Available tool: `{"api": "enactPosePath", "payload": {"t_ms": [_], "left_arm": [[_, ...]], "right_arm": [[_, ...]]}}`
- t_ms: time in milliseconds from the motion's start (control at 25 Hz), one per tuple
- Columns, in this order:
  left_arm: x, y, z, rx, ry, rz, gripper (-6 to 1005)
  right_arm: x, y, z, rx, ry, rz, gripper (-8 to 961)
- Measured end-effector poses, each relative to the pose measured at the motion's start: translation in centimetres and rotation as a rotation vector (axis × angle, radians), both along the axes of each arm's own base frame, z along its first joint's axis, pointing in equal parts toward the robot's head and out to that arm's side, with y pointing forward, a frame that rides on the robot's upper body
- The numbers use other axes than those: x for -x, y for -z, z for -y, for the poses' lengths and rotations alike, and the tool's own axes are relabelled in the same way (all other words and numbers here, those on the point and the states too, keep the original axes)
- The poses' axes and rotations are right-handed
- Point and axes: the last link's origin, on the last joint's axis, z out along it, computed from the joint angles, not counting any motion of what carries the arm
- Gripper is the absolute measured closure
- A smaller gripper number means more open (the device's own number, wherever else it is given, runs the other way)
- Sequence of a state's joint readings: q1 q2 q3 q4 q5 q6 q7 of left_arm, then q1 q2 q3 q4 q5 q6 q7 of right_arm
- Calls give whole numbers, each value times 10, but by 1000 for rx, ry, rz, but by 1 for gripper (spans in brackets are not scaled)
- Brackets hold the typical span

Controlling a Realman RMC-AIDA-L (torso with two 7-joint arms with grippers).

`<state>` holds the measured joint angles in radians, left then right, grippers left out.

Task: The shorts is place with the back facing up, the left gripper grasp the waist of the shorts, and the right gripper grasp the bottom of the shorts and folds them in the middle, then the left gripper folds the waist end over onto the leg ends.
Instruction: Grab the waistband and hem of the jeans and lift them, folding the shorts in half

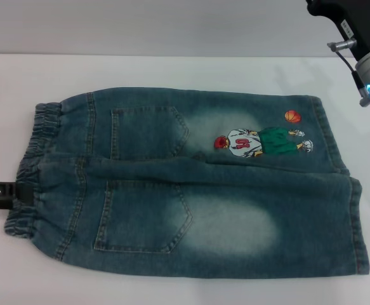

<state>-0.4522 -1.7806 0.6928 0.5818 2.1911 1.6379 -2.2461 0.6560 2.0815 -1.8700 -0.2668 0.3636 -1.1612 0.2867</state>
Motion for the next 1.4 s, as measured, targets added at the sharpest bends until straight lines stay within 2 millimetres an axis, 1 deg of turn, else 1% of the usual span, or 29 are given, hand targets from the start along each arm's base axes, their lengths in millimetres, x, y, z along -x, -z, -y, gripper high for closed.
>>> {"api": "enactPosePath", "payload": {"t_ms": [400,800,1040,1400], "left_arm": [[-4,-4,-5,2,14,-5,155],[-3,-8,-2,18,3,-2,155],[1,-10,2,16,-27,-4,154],[9,-7,4,31,-73,-44,154]], "right_arm": [[-1,0,0,-1,5,-1,333],[0,-2,-1,-7,4,-8,333],[2,-2,-1,-10,-4,-11,333],[2,-2,-1,-9,-2,-9,332]]}}
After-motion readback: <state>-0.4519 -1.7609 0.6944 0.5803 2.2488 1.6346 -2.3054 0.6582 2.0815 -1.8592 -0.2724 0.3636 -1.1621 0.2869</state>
